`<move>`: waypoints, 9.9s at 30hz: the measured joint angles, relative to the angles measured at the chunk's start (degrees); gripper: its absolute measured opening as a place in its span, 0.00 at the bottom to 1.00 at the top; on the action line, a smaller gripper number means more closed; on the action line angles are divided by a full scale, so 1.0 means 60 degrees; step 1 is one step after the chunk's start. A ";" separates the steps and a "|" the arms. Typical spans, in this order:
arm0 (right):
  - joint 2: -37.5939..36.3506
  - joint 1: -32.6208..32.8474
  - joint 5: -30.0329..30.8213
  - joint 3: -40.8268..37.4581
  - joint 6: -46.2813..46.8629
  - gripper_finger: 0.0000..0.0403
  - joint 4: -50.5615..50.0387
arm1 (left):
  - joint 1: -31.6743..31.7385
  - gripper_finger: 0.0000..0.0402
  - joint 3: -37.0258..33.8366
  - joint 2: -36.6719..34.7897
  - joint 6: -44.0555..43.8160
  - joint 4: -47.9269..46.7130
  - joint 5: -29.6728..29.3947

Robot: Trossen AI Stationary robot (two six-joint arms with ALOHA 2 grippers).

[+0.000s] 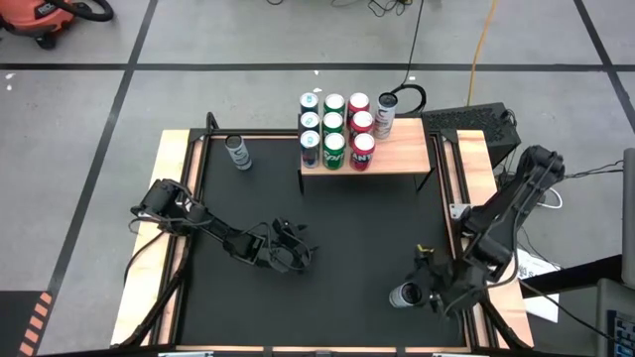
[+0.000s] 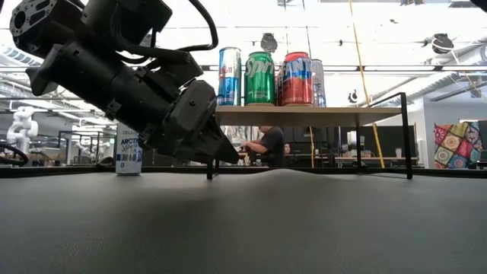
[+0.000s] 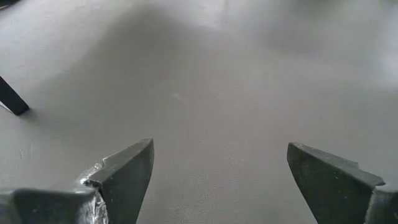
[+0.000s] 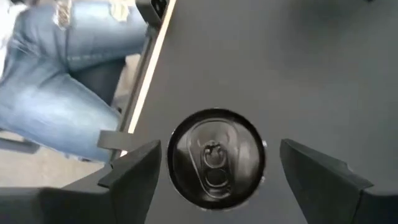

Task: Place canned beverage on shelf
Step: Put the bottom white blue soda can on the shelf aligned with the other white blue soda can, then put the white blue soda can on the shelf aligned with the other white blue soda cans

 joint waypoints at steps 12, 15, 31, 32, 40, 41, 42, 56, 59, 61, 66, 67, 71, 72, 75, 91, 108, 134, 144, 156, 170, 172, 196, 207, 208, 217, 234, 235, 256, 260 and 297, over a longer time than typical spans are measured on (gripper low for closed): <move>0.0936 0.0004 -0.0223 0.0000 0.0000 0.76 0.0019 | 0.0036 0.91 0.0000 0.0000 -0.0004 0.0390 0.0001; 0.0952 0.0000 -0.0223 0.0000 0.0000 0.70 0.0118 | 0.0036 0.91 0.0000 -0.0008 0.0005 0.0716 -0.0004; -0.0027 -0.0992 0.1930 0.1337 0.0966 0.59 -0.2566 | 0.0388 0.91 0.0004 -0.0011 0.0037 0.1042 -0.0073; -0.0076 -0.1167 0.2136 0.1725 0.0834 0.59 -0.3360 | 0.0445 0.91 0.0004 -0.0011 0.0015 0.1039 -0.0073; -0.0647 -0.3493 0.2610 0.4125 -0.1389 0.59 -0.5415 | 0.0667 0.91 0.0004 -0.0011 0.0007 0.1044 -0.0058; -0.0726 -0.3819 0.2584 0.4331 -0.1707 0.59 -0.5444 | 0.0684 0.91 0.0004 -0.0011 0.0007 0.1042 -0.0055; -0.0801 -0.4170 0.2555 0.4517 -0.2019 0.59 -0.5456 | 0.0701 0.91 0.0004 -0.0011 0.0007 0.1042 -0.0046; -0.0127 -1.0433 -0.0504 0.5939 -0.6634 0.59 -0.4818 | 0.0739 0.91 0.0004 -0.0011 0.0076 0.1104 0.0000; 0.0415 -1.1718 -0.1509 0.6146 -0.7095 0.59 -0.4833 | 0.0736 0.91 0.0004 -0.0011 0.0080 0.1100 0.0000; 0.0721 -1.2438 -0.1835 0.6209 -0.7379 0.59 -0.4895 | 0.0734 0.91 0.0004 -0.0011 0.0083 0.1096 0.0000; 0.1305 -1.3948 -0.3146 0.6269 -0.7890 0.59 -0.4916 | 0.0703 0.91 0.0004 -0.0011 0.0316 0.1080 0.0079; 0.1403 -1.4184 -0.3448 0.6269 -0.7958 0.59 -0.4951 | 0.0703 0.91 0.0004 -0.0011 0.0451 0.1077 0.0137; 0.1642 -1.5000 -0.3901 0.6269 -0.8294 0.59 -0.4937 | 0.0724 0.91 0.0004 -0.0011 0.0757 0.1078 0.0249; 0.1692 -1.5171 -0.4021 0.6269 -0.8352 0.59 -0.4936 | 0.0730 0.91 0.0004 -0.0011 0.0761 0.1078 0.0251; 0.1860 -1.5622 -0.4471 0.6270 -0.8478 0.59 -0.4849 | 0.0729 0.91 0.0004 -0.0011 0.0761 0.1078 0.0251; 0.2457 -1.6305 -0.5633 0.6302 -0.8538 0.66 -0.4208 | 0.0729 0.91 0.0004 -0.0011 0.0754 0.1075 0.0255; 0.1321 -1.6298 -0.4693 0.6255 -0.8423 0.78 -0.4024 | 0.0729 0.91 0.0004 -0.0007 0.0758 0.1075 0.0251; 0.0090 -1.6269 -0.1923 0.4064 -0.6537 0.78 -0.3287 | 0.0391 0.91 -0.0002 -0.1410 -0.2508 -0.5301 -0.2015; 0.0085 -1.6269 -0.2931 0.4051 -0.6607 0.78 -0.2870 | 0.0408 0.91 0.0000 -0.1410 -0.5081 -0.8177 -0.2044; -0.0798 -1.6269 -0.1690 0.4040 -0.5954 0.78 -0.4518 | 0.1329 0.91 0.0000 -0.3151 -0.5743 -1.1751 -0.1824; -0.2297 -1.5326 -0.3507 0.4040 -0.5278 0.78 -0.3888 | 0.3744 0.91 -0.1230 -0.6615 -0.3243 -1.0245 -0.3149; -0.2297 -1.5104 -0.3685 0.4040 -0.5243 0.78 -0.4015 | 0.3774 0.91 -0.1887 -0.6723 -0.3233 -0.9397 -0.3357; -0.2437 -1.3406 -0.3655 0.3021 -0.4626 0.78 -0.2339 | 0.8175 0.89 -0.6341 -0.7049 0.2306 0.1245 0.0583; -0.2896 -1.2656 -0.3651 0.1580 -0.4763 0.78 -0.0066 | 0.9030 0.49 -0.6360 -0.7049 0.3034 0.1717 0.2508; -0.2942 -1.2526 -0.3655 0.1530 -0.4863 0.78 0.0035 | 0.9051 0.45 -0.6360 -0.7049 0.3033 0.1739 0.2587; -0.3091 -1.1164 -0.3377 0.1330 -0.4733 0.78 0.0441 | 0.9224 0.27 -0.6360 -0.7049 0.2925 0.1772 0.2615; -0.3028 -1.0196 -0.2653 0.1330 -0.5049 0.78 0.0727 | 0.9241 0.90 -0.6346 -0.6627 0.3934 0.2314 0.3681; -0.3005 -1.0196 -0.2650 0.1330 -0.5060 0.78 0.0811 | 0.9297 0.91 -0.6346 -0.6499 0.4115 0.2552 0.3687; -0.2870 -0.9514 -0.1993 0.1330 -0.5322 0.78 0.1211 | 1.1041 0.70 -0.5502 -0.4822 0.4550 0.4261 0.5514; -0.2828 -0.9230 -0.1662 0.1169 -0.5362 0.78 0.1539 | 1.0988 0.56 -0.5501 -0.4830 0.4328 0.4194 0.5526; 0.2383 -0.4708 0.1879 -0.3013 -0.4456 0.78 1.2856 | -0.0529 0.56 -0.2591 -0.3551 0.3786 0.3132 -0.0163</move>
